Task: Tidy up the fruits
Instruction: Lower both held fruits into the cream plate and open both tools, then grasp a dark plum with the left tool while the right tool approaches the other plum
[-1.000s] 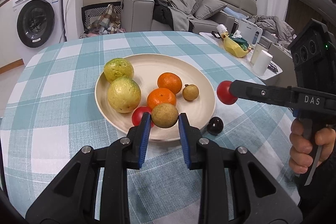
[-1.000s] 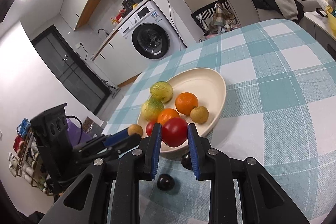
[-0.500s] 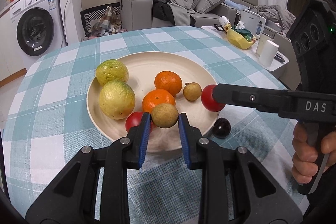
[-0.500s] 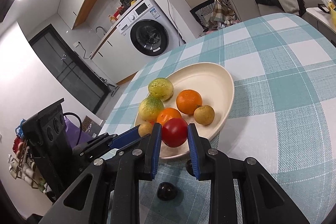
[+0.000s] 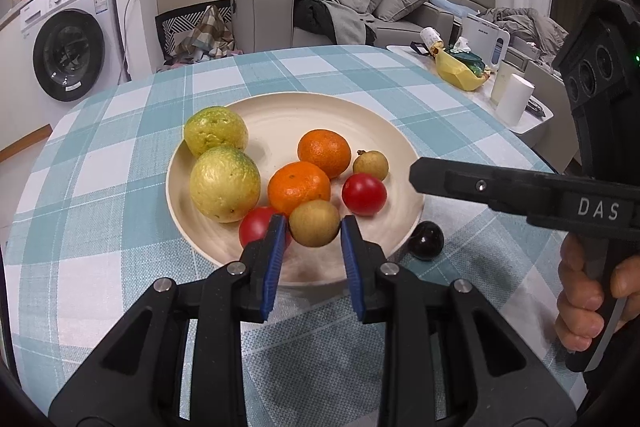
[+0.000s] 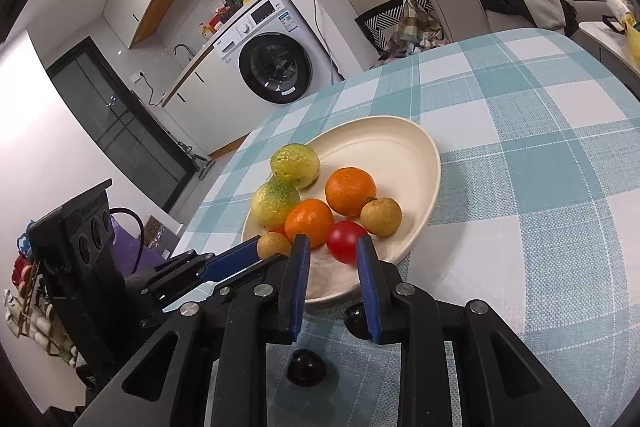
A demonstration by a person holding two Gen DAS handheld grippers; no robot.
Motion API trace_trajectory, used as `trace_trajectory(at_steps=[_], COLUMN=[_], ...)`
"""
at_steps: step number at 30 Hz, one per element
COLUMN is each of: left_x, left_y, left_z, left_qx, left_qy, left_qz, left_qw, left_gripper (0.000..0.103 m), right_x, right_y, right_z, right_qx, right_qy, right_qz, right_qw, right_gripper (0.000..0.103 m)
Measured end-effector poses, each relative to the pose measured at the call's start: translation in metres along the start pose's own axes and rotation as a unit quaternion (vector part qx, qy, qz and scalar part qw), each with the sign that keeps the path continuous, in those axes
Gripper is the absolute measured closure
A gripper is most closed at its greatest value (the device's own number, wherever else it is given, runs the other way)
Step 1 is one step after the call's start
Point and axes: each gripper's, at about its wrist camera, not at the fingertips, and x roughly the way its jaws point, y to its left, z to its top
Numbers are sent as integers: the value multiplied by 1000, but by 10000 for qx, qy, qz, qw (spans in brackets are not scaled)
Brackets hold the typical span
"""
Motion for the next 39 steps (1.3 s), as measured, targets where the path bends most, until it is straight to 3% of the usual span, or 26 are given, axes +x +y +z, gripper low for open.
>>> trace_trajectory(at_steps=[2, 4, 5, 7, 8, 10, 11, 13, 16, 25, 39], left_x=[-5, -11, -15, -24, -29, -38, -44, -51, -60, -67, -44], left_y=[2, 2, 3, 4, 5, 6, 6, 7, 9, -2, -28], left_z=[-1, -1, -2, -3, -4, -6, -9, -12, -16, -20, -33], left_qx=[-9, -31, -50, -99, -141, -181, -189, -243, -312, -233, 117], left_qy=[-52, -108, -146, -225, -271, -339, -352, -398, -442, -284, 195], left_qz=[-3, 22, 30, 31, 48, 39, 11, 21, 74, -19, -208], left_qw=[10000, 9999, 9999, 9997, 9995, 9993, 9992, 9989, 9985, 9993, 9995], left_gripper=[69, 48, 43, 22, 18, 15, 14, 0, 1, 0, 1], right_x=[-4, -9, -11, -17, -18, -25, -29, -34, -42, -47, -24], right_y=[1, 2, 2, 2, 2, 2, 2, 4, 6, 5, 2], right_z=[0, 0, 0, -1, -1, -1, -2, -3, -2, -1, -13], right_qx=[-48, -117, -139, -218, -250, -304, -333, -439, -610, -779, -911], right_qy=[-9, -27, -50, -48, -29, -12, -18, -14, 41, 201, 570], right_qz=[-111, -204, -270, -411, -466, -550, -573, -622, -624, -736, -1113], right_qw=[9999, 9997, 9995, 9989, 9986, 9980, 9978, 9971, 9962, 9940, 9880], right_gripper=[77, 61, 56, 51, 49, 25, 19, 7, 0, 0, 0])
